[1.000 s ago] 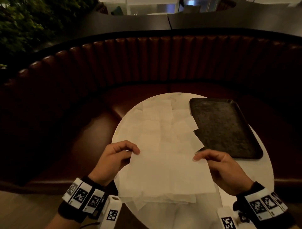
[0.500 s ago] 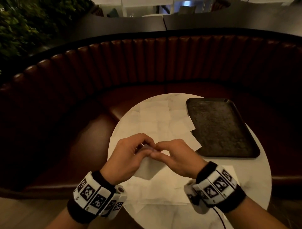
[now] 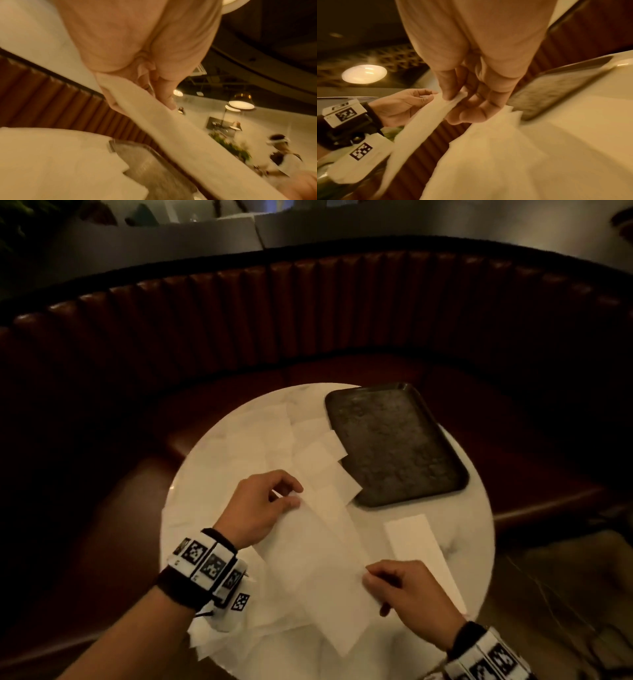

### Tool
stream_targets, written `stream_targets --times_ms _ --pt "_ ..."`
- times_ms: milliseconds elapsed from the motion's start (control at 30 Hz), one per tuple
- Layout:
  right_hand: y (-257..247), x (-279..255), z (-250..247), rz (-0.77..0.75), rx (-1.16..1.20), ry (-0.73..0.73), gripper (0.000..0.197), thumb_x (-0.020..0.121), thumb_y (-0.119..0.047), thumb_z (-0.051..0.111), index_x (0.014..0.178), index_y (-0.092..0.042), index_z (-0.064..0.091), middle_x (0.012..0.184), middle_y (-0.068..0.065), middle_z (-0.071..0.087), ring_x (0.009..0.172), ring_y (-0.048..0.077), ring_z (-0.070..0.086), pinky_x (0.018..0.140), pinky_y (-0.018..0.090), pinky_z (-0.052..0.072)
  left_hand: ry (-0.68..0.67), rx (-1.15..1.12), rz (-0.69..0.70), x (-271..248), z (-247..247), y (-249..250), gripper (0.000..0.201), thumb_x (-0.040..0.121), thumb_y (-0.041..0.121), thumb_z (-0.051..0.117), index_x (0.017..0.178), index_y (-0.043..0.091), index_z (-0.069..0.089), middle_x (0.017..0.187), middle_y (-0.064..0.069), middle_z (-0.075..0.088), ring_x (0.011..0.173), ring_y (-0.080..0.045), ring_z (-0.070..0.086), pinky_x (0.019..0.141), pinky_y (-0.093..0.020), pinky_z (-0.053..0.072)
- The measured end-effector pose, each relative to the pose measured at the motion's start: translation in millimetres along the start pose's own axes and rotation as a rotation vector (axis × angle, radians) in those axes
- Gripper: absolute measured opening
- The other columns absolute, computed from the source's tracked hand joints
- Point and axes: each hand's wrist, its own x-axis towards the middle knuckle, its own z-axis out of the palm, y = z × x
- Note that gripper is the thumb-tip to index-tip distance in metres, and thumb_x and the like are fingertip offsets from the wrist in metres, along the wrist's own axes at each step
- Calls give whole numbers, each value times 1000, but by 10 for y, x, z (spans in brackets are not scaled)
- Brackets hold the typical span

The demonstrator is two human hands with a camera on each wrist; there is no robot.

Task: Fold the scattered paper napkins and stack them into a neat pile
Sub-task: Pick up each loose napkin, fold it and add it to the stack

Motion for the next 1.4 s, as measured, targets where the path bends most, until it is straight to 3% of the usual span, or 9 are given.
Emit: stream_targets --times_ms 200,300,400,600,833,1033,1200,1300,1400 --pt "922 -279 -450 294 95 301 4 87 -13 67 84 -10 67 55 0 61 46 11 56 51 29 52 -295 93 50 693 1491 170 11 80 15 72 88 20 67 82 5 63 76 -9 57 74 -22 44" --pt "1252 -274 -652 396 59 402 11 86 -16 68 81 -9 62 68 12 67 56 13 61 58 32 57 -401 182 77 978 2119 269 11 82 16 71 89 20 64 88 1 66 87 -16 61 82 -30 50" --pt "1457 -164 -816 471 -64 447 10 89 -22 63 86 -12 61 80 3 67 72 12 62 62 21 52 -459 310 134 1195 2591 315 8 88 18 65 92 24 62 97 -1 68 92 -22 63 85 -37 52" --pt "1698 71 -861 555 -302 378 16 92 -39 52 83 -25 50 82 -3 63 78 14 61 79 34 55 -538 662 309 1473 3035 313 14 94 18 50 105 25 57 113 2 64 109 -24 53 91 -40 35" --pt "1585 149 -873 554 -422 332 15 97 -40 40 90 -26 40 85 -3 62 79 14 60 75 33 54 -549 842 408 1495 3122 222 26 93 16 49 118 22 49 121 -3 51 116 -27 45 93 -44 32" --pt "1551 181 -885 593 -436 338 19 95 -43 39 97 -27 29 90 -4 60 83 15 61 81 34 53 -445 701 384 1407 3009 220 29 94 15 48 123 15 47 121 -11 47 107 -33 48 86 -45 39" --pt "1557 219 -876 616 -493 451 35 85 -41 57 96 -25 28 92 0 49 82 16 52 84 35 49 -224 632 262 982 2325 -103 25 85 23 57 110 20 55 112 -5 51 97 -30 51 78 -41 44" --pt "1435 276 -880 634 -674 487 38 79 -47 64 97 -23 40 96 4 38 86 17 40 88 35 45 -150 652 87 459 1712 -460 31 86 32 52 116 25 53 117 0 48 104 -26 46 85 -40 41" --pt "1215 344 -684 491 -729 483 41 73 -36 74 104 -16 56 105 13 51 95 31 50 89 41 43 -93 673 -97 -125 1245 -899 40 83 44 51 120 29 51 125 1 45 112 -25 44 90 -40 39"
